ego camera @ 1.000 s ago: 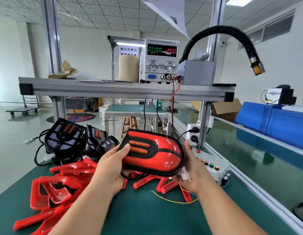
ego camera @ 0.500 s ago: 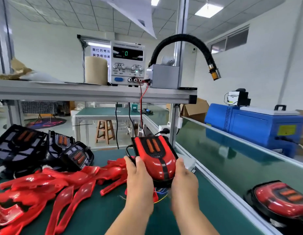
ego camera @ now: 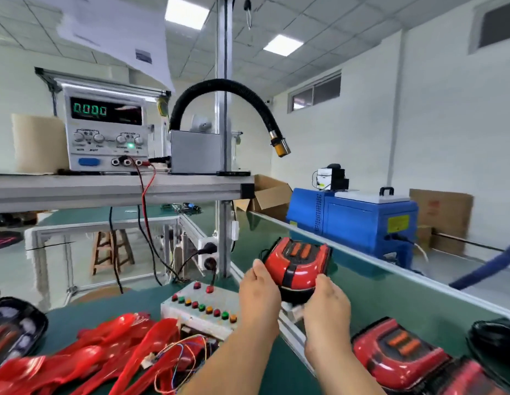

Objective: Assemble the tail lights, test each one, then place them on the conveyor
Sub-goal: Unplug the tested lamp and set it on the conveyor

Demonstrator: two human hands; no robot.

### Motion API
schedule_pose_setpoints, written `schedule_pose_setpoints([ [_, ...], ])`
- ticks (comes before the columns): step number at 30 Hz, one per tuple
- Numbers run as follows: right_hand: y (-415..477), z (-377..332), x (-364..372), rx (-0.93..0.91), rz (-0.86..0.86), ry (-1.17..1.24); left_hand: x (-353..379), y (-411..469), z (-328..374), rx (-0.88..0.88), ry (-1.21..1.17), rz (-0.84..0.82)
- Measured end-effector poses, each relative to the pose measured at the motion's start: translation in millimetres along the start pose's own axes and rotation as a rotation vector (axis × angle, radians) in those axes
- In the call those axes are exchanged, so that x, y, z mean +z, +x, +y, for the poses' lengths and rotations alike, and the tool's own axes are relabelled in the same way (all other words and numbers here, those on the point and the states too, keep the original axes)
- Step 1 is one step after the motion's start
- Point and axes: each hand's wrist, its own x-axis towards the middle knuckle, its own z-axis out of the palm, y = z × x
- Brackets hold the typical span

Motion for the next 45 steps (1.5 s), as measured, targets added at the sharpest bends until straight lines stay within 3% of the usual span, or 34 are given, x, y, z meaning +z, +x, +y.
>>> schedule_pose_setpoints([
  [8,82,-38,33,-0.072,-0.005,-0.156,51,72,51,-0.004,-0.102,-0.063],
  [11,92,-42,38,-0.05,0.012,-0.099,59,84,56,-0.012,-0.142,-0.073],
  [17,68,-3,28,-0.037,-0.063,-0.1,38,75,8,-0.056,-0.211,-0.092],
  [23,25,43,14,0.017,-0.104,-0.08,9,59,-48,-0.035,0.037,-0.037],
  [29,12,46,-42,-0.032,0.007,-0.139,40,25,-61,-0.104,-0.13,-0.272],
  [33,16,38,-87,-0.067,0.126,-0.226,72,-6,-65,-0.061,-0.117,-0.419],
  [37,18,37,-120,-0.052,0.213,-0.258,100,-29,-65,-0.126,-0.152,-0.492],
  [45,25,50,-152,0.026,0.209,-0.421,121,-29,-82,-0.163,0.001,-0.629],
])
